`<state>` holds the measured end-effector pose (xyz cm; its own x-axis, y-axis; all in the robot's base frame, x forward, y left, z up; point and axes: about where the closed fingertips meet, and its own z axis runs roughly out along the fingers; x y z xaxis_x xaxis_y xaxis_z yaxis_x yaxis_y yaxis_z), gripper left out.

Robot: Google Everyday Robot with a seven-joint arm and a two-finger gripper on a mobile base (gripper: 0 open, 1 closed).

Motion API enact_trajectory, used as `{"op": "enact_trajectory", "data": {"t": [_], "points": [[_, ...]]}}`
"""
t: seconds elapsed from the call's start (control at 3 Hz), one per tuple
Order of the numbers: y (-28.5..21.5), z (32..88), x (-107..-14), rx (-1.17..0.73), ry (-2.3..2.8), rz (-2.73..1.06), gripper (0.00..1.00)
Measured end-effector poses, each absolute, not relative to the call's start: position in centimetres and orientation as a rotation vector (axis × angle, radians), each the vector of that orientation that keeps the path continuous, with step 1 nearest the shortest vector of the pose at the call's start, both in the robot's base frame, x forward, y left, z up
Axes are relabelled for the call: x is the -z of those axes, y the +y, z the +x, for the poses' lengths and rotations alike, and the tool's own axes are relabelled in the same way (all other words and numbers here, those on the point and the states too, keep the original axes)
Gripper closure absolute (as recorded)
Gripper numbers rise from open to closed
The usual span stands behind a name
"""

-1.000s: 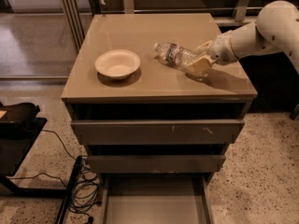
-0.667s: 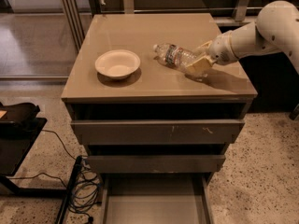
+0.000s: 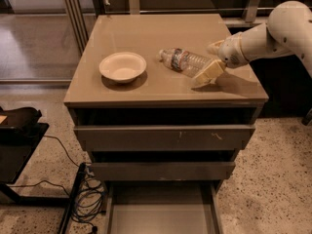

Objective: Pick water bottle from bottom drawer and place on counter

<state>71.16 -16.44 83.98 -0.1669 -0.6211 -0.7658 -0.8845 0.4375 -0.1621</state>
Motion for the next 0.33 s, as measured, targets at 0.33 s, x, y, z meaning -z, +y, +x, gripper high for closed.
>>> {"op": "enact_trajectory", "data": {"t": [0.33], "points": [[-16.43, 71.16, -83.98, -0.413, 1.885, -1.275, 0.0]]}}
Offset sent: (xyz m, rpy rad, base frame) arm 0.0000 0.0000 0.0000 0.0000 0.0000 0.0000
